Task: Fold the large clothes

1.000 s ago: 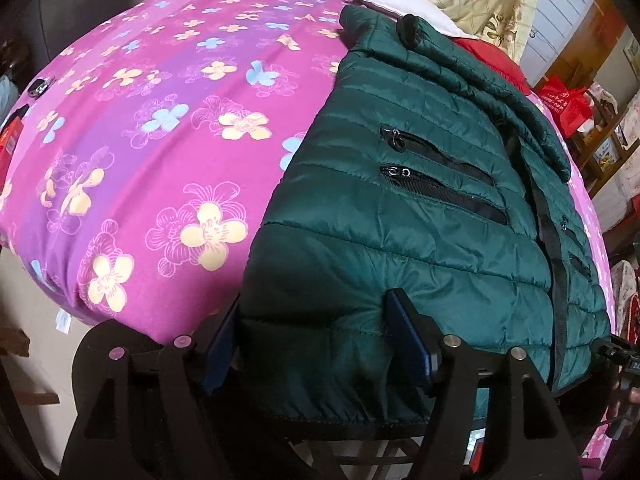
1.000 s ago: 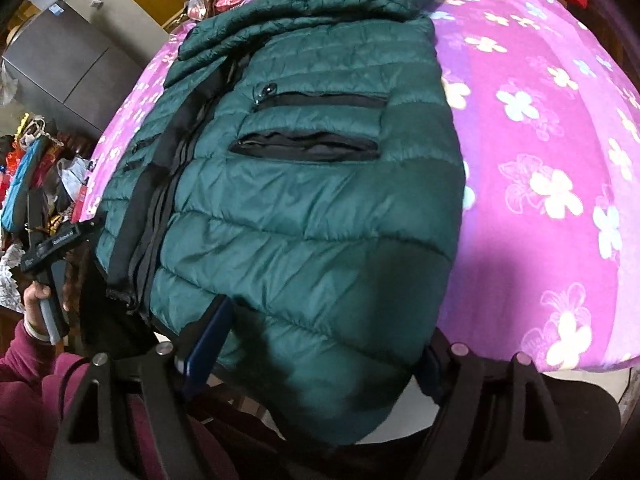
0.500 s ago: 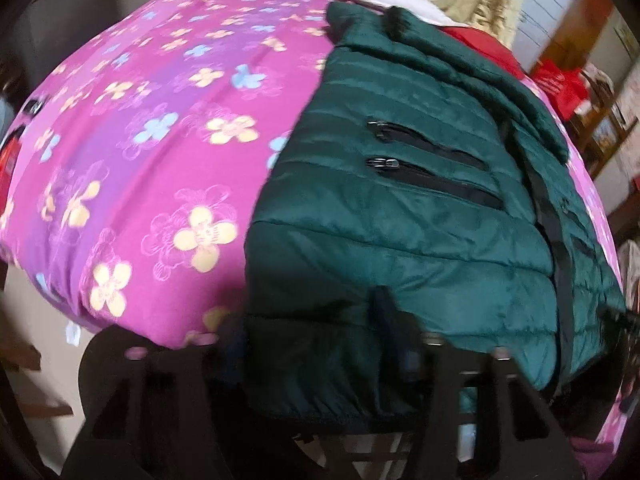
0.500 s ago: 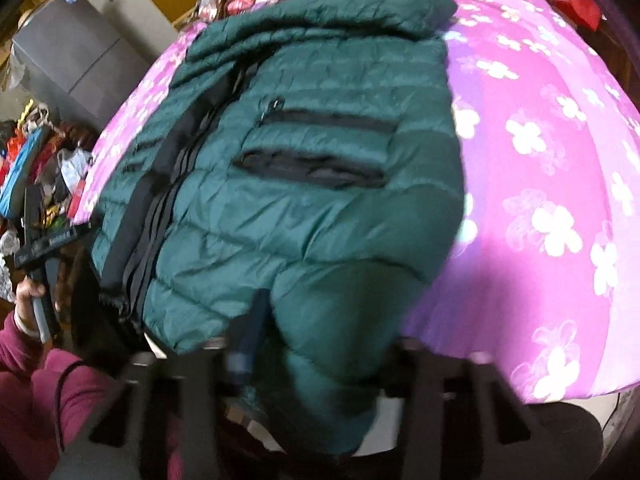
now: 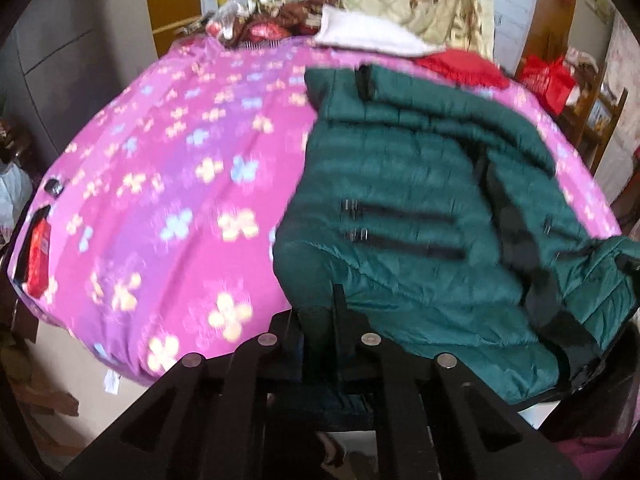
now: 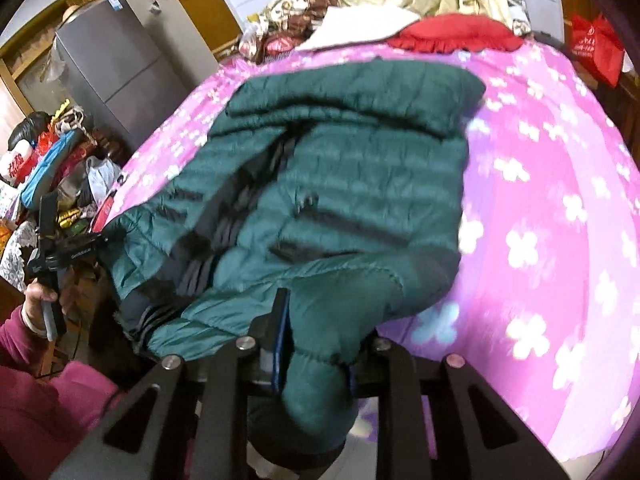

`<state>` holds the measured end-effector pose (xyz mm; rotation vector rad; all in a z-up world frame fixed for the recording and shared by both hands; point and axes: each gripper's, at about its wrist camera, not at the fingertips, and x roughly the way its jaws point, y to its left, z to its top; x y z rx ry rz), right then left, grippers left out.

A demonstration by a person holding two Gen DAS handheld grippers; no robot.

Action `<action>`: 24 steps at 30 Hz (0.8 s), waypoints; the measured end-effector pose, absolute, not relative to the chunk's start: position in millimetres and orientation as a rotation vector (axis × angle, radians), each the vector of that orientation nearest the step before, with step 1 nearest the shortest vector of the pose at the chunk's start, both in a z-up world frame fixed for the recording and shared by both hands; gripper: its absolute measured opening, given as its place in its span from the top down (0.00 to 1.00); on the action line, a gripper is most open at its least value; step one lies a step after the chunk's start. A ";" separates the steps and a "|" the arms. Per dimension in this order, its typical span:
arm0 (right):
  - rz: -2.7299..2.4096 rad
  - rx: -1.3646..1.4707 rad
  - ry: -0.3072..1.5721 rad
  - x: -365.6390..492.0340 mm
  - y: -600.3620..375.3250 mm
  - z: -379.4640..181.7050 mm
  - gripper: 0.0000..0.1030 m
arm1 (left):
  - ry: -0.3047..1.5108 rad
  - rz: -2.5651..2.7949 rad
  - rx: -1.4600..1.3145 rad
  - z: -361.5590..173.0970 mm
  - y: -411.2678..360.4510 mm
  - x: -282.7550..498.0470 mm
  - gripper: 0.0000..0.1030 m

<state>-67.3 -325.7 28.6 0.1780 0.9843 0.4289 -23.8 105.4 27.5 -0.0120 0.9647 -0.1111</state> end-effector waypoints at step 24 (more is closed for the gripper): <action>0.254 0.262 0.790 53.7 -355.5 87.9 0.78 | 0.748 -0.015 -0.058 96.8 81.3 106.6 1.00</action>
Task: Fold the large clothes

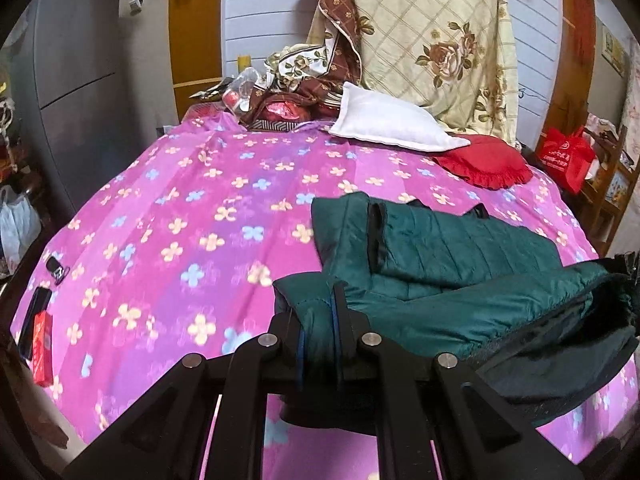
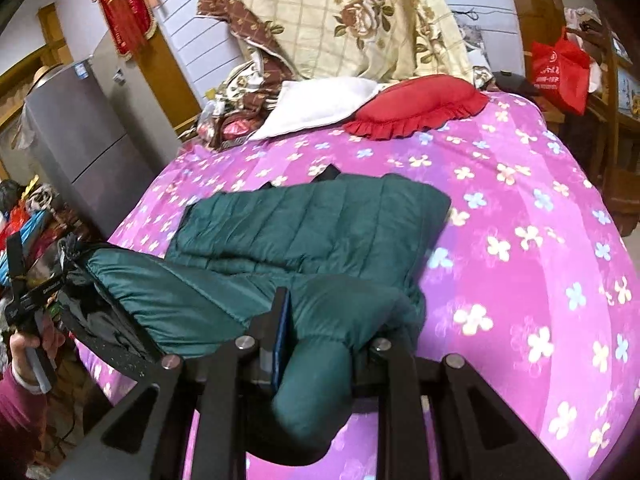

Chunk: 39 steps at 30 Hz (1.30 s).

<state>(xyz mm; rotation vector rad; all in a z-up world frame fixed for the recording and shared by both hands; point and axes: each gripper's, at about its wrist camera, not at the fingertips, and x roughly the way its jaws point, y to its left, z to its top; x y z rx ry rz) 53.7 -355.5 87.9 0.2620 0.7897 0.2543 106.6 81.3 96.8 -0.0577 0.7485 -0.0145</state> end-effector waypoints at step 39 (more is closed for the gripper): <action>0.018 0.326 0.849 268.0 -375.5 14.1 0.79 | 0.786 0.211 -0.042 20.3 34.5 306.4 1.00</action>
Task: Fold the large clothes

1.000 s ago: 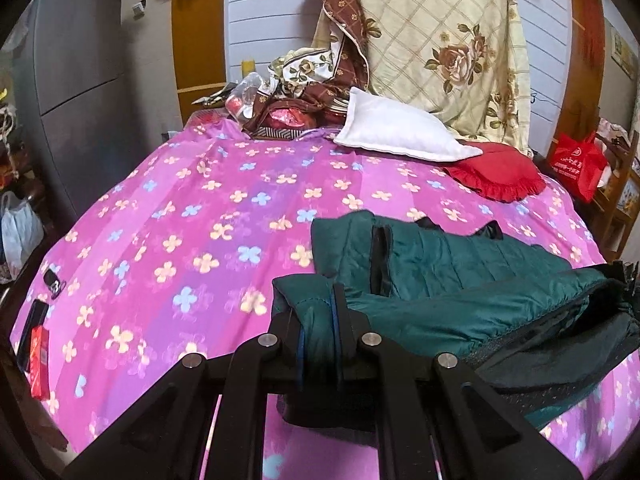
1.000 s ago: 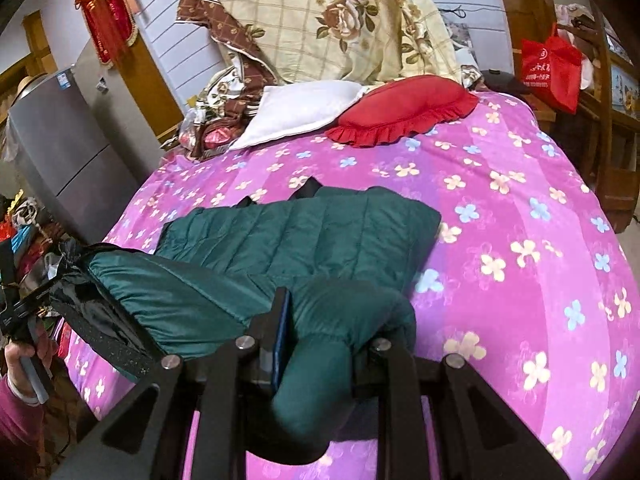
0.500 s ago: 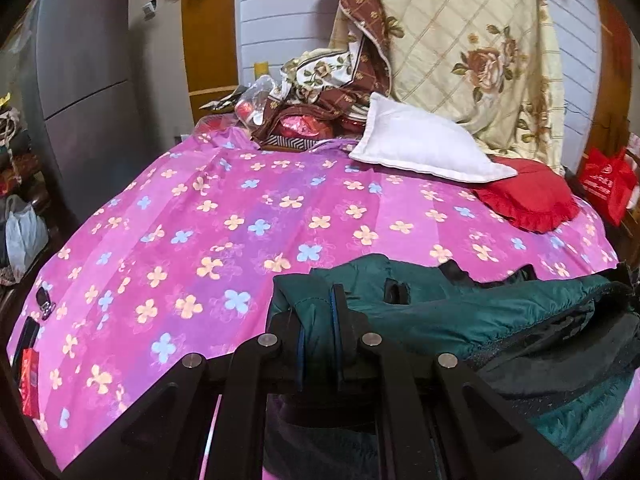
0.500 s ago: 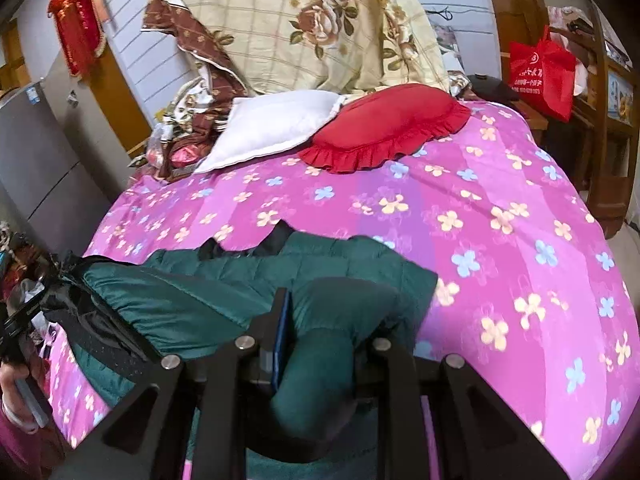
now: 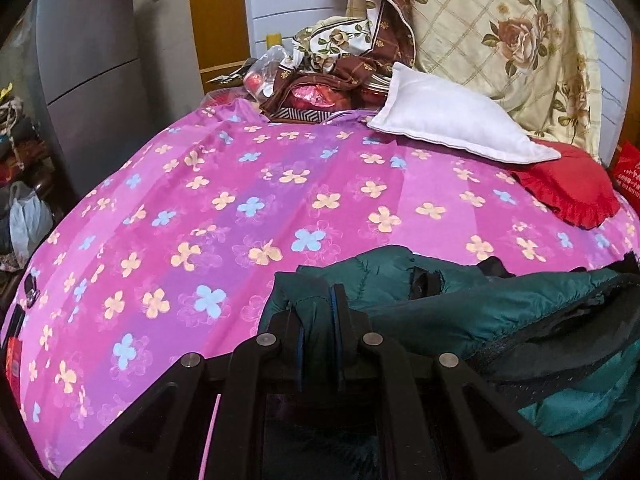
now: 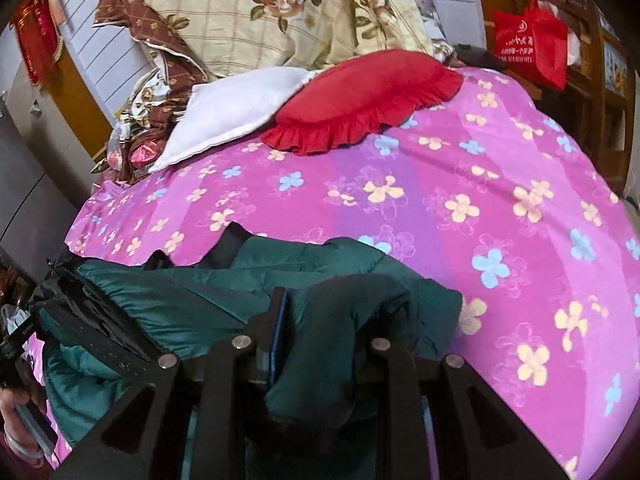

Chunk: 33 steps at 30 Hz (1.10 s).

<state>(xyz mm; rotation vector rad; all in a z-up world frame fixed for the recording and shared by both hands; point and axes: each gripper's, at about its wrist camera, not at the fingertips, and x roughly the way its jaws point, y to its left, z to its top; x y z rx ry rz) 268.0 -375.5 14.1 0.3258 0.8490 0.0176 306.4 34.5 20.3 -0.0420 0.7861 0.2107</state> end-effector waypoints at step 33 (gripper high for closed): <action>0.234 0.099 0.695 222.9 -279.0 58.1 0.33 | 0.806 0.127 -0.209 18.1 53.4 314.5 0.94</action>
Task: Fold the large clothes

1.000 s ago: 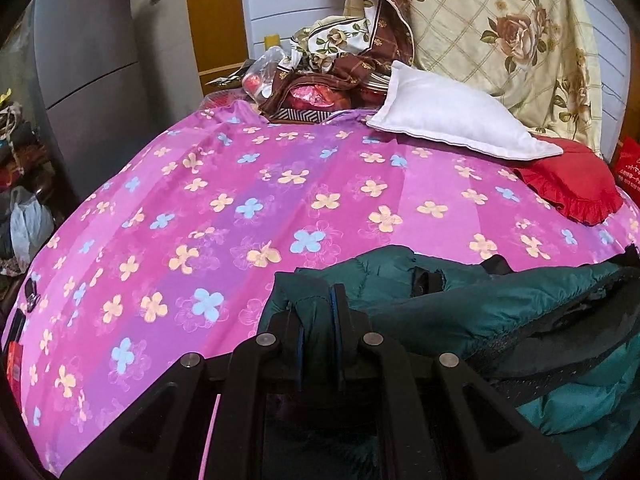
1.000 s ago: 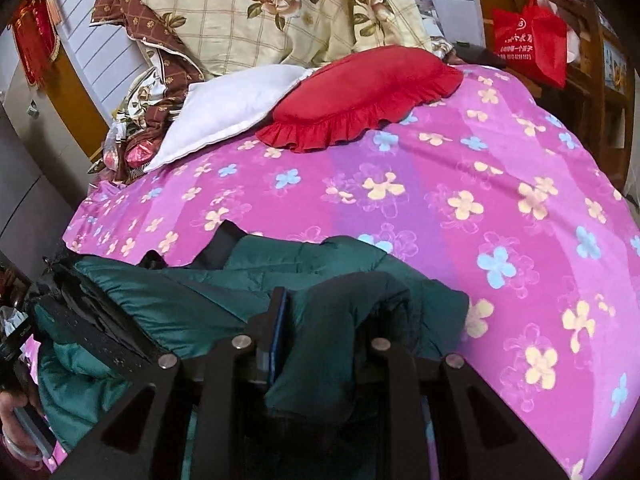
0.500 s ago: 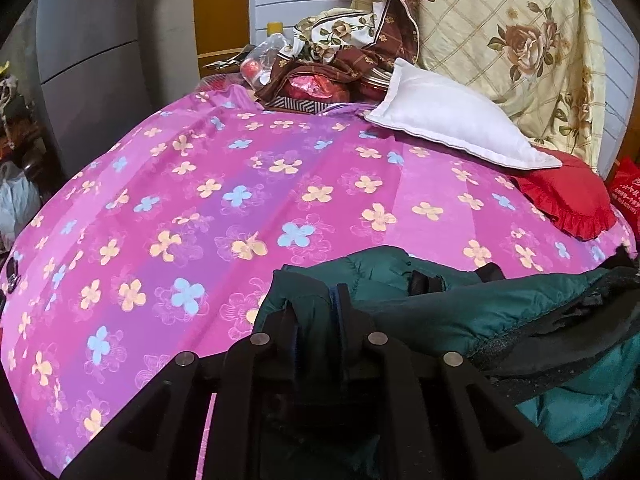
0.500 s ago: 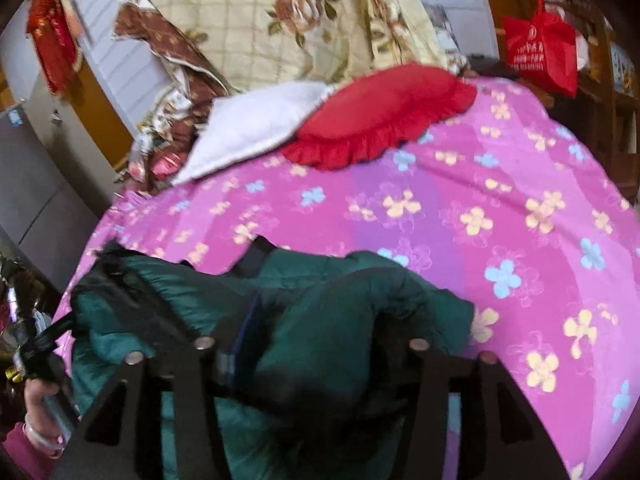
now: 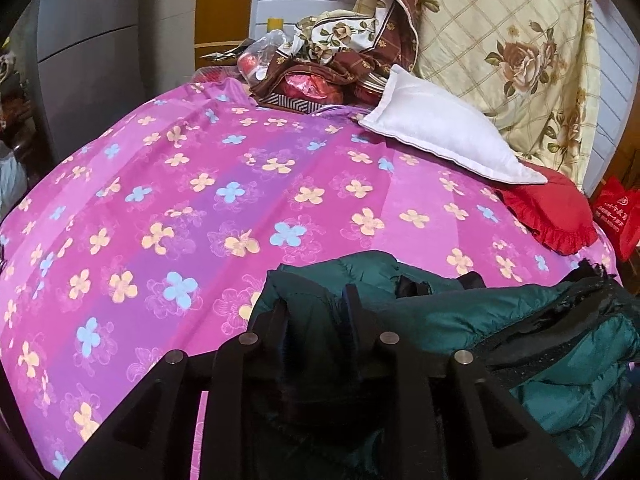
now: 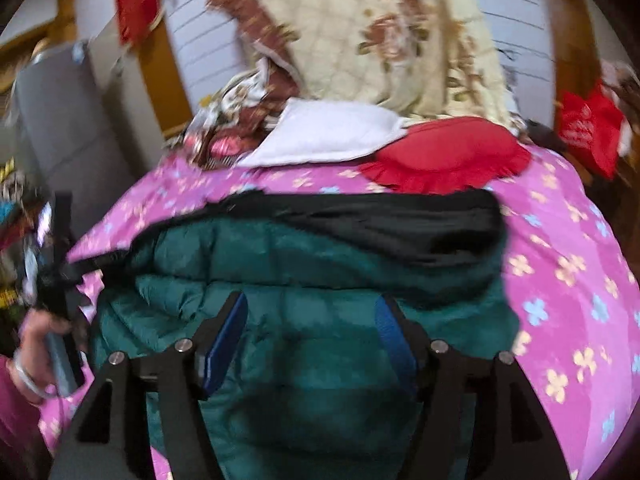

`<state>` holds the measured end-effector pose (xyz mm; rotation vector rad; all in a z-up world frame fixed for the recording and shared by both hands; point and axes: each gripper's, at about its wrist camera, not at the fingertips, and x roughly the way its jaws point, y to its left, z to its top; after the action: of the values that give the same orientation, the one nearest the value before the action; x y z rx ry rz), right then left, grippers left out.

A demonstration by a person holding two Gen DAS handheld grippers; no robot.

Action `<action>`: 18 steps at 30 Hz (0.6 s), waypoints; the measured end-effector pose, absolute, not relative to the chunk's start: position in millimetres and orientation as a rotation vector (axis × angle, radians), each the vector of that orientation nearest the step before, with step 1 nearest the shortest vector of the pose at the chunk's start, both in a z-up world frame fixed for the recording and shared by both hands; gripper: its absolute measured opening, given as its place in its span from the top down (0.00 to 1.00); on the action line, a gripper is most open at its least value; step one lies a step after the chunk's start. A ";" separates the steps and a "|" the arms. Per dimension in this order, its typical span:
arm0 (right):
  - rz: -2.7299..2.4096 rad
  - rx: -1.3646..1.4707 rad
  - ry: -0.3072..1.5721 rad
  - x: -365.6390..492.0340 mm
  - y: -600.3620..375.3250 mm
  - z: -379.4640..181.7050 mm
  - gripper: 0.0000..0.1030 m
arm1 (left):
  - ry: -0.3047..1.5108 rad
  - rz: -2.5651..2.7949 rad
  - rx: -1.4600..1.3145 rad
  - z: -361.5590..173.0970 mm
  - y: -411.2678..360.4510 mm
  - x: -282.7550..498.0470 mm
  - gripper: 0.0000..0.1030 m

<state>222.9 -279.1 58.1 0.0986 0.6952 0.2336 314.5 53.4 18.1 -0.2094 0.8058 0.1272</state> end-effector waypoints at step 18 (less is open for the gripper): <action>0.108 0.012 0.876 305.8 -227.2 -1.5 0.32 | 0.702 0.098 -0.382 54.0 90.2 291.2 0.53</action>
<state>305.8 -227.2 -1.5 0.0123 0.8764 0.1080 291.2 90.2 54.0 -0.3817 0.7023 0.0980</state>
